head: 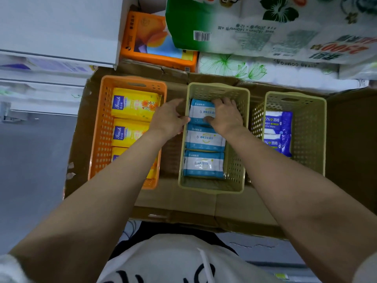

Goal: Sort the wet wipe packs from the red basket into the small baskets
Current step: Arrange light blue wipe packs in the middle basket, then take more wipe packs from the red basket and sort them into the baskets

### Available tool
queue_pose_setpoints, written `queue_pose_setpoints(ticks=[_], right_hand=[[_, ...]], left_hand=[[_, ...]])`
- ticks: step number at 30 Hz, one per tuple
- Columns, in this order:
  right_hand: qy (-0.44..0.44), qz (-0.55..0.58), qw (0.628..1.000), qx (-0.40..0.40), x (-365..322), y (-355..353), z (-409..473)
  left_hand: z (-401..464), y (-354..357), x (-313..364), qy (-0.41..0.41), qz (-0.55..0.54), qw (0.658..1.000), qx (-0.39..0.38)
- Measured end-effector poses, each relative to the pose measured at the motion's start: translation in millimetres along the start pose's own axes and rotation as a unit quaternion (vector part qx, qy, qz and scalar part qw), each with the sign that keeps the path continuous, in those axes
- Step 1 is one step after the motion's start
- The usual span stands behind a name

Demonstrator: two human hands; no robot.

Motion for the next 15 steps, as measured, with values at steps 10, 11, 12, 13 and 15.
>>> queue_pose_setpoints(ticks=[10,11,12,13,15], right_hand=[[-0.084,0.006,0.995,0.046,-41,-95,-65],[-0.089,0.01,0.994,0.064,-48,-105,-77],[-0.096,0.013,0.992,0.082,-55,-113,-89],[-0.103,0.017,0.99,0.099,-63,-120,-102],[-0.115,0.032,0.984,0.133,-82,-129,-132]], left_hand=[[-69,-70,-3,0.045,0.09,0.991,0.09],[-78,-81,-4,0.054,0.1,0.989,0.096],[-88,-93,-7,0.064,0.108,0.986,0.106],[-99,-105,-10,0.077,0.113,0.983,0.12],[-122,-133,-21,0.106,0.124,0.975,0.154]])
Point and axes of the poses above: each hand's wrist, its own z-axis towards the middle knuckle, its own y-axis out of the palm, x = y × z, the point moved 4 cm from there along z, towards the middle knuckle, and after that the axes turned 9 degrees about z, right-handed, at the moved point
